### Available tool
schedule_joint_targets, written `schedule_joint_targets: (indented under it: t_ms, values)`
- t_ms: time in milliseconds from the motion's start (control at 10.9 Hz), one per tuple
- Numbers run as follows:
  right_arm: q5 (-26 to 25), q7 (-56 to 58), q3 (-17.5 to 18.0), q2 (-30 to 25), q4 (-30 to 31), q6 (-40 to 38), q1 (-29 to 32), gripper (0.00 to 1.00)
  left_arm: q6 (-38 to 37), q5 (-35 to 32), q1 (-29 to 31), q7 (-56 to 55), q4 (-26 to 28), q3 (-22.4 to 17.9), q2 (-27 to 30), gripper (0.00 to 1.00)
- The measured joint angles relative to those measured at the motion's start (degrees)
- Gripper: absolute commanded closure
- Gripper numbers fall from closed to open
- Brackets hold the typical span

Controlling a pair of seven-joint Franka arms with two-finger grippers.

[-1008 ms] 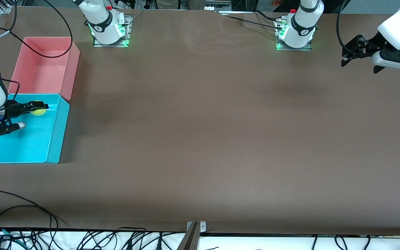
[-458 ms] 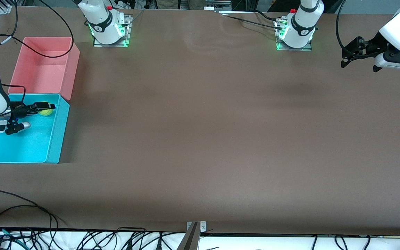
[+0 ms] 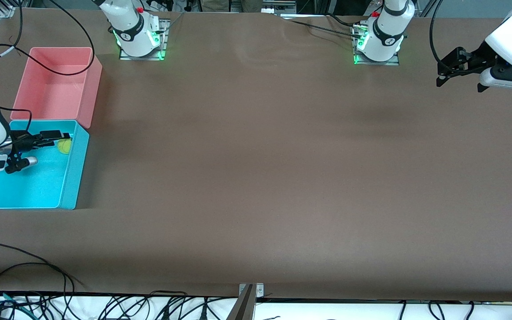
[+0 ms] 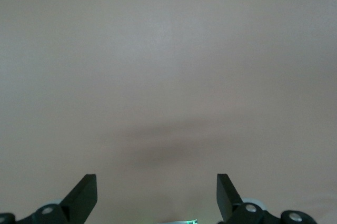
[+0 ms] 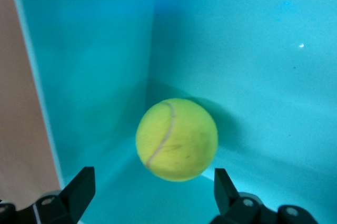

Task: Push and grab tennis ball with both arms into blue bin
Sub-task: 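Open the right gripper to drop the ball into the cyan bin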

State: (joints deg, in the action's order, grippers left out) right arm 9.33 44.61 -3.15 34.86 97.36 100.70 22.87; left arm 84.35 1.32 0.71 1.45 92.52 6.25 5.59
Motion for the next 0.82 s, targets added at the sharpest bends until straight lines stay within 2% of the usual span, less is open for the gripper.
schedule_joint_targets:
  t_ms: [367,825]
  values:
    - [-0.9,0.0,0.2,-1.5,-7.9,-8.6,-0.3,0.00,0.0,0.0,0.0,0.0,0.0,0.0,0.0,0.00]
    - [-9.0,-8.9,0.8,-7.8,-17.9,-20.2,-3.9,0.00,-0.1,0.0,-0.1,-0.1,0.0,0.6,0.0,0.00]
